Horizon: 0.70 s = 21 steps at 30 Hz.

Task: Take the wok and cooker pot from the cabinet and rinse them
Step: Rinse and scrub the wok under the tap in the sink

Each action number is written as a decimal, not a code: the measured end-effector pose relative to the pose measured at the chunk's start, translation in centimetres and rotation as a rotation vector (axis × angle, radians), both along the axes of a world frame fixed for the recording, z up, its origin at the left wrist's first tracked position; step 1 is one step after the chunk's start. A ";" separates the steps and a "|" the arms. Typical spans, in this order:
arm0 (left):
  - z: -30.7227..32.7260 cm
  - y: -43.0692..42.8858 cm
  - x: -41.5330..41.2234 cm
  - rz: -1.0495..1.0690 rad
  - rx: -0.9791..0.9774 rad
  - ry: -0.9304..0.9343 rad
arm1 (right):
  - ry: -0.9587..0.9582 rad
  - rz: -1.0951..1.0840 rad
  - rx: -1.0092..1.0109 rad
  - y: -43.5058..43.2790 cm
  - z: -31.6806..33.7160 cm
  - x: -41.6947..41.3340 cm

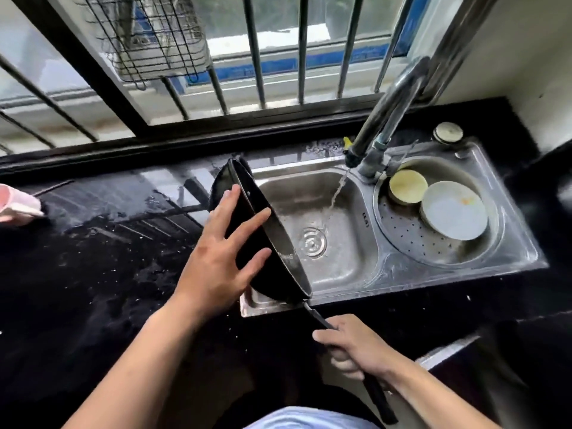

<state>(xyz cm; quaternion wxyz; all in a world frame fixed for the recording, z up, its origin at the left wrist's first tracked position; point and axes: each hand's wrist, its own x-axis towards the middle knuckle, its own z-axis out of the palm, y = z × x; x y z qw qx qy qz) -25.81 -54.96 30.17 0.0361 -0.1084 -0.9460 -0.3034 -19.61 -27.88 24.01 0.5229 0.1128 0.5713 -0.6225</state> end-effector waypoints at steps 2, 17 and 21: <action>0.5 0.4 -0.9 -0.036 -0.017 0.023 | -0.031 -0.037 -0.068 -0.1 0.0 0.1; 5.9 5.2 -7.0 -0.343 -0.357 0.101 | -0.224 -0.115 -0.454 -1.5 1.1 1.3; 6.3 6.7 -8.1 -0.397 -0.441 0.130 | -0.229 -0.090 -0.494 -1.6 1.3 1.3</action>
